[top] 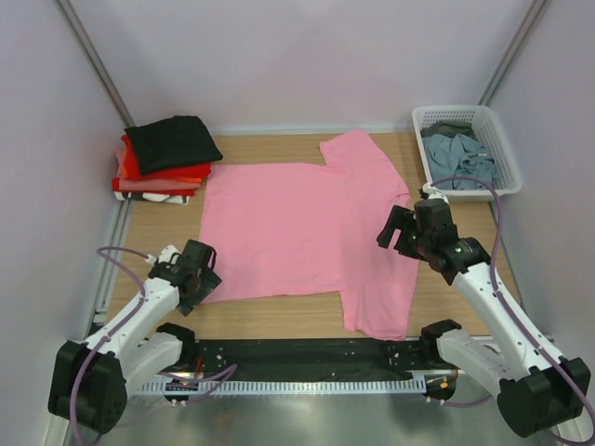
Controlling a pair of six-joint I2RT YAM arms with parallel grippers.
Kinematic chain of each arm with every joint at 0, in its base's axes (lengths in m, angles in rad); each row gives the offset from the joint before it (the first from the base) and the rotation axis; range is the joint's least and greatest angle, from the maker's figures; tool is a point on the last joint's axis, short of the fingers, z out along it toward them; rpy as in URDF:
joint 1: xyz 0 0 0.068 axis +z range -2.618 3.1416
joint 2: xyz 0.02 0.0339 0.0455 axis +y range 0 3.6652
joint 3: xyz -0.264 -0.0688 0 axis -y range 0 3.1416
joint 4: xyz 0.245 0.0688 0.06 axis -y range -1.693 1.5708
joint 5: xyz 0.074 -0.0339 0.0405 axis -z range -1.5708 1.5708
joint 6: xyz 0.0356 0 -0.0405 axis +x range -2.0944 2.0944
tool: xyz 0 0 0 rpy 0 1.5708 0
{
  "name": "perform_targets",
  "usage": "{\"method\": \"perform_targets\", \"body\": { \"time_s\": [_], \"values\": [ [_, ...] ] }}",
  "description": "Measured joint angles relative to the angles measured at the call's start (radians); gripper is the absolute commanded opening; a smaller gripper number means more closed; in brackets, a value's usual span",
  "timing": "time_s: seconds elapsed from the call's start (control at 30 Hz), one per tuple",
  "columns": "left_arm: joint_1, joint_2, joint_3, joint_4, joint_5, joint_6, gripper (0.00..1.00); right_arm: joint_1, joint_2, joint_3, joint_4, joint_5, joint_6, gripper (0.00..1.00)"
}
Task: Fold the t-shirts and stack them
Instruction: Fold the tshirt
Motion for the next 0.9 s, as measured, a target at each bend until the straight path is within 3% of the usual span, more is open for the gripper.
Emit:
{"method": "perform_targets", "body": {
  "time_s": [0.13,0.33,0.37,0.47,0.7,0.9],
  "values": [
    [0.0,-0.002,-0.028,0.027,-0.012,-0.014,0.67,0.0,-0.047,-0.003,-0.036,-0.014,0.001,0.86],
    [0.0,-0.003,-0.04,0.072,-0.04,-0.03,0.25,0.024,-0.105,-0.014,-0.072,-0.055,0.049,0.83],
    [0.0,-0.003,-0.042,0.078,-0.043,-0.03,0.15,0.054,-0.106,-0.017,-0.087,-0.05,0.061,0.83],
    [0.0,-0.003,-0.044,0.092,-0.044,-0.026,0.0,0.195,-0.092,-0.031,-0.134,-0.011,0.106,0.82],
    [0.0,-0.061,-0.044,0.098,-0.044,-0.004,0.0,0.636,-0.038,-0.064,-0.282,0.132,0.296,0.77],
    [0.0,-0.124,-0.044,0.1,-0.044,0.002,0.0,0.777,0.008,-0.13,-0.394,0.163,0.402,0.69]
  ]
}}
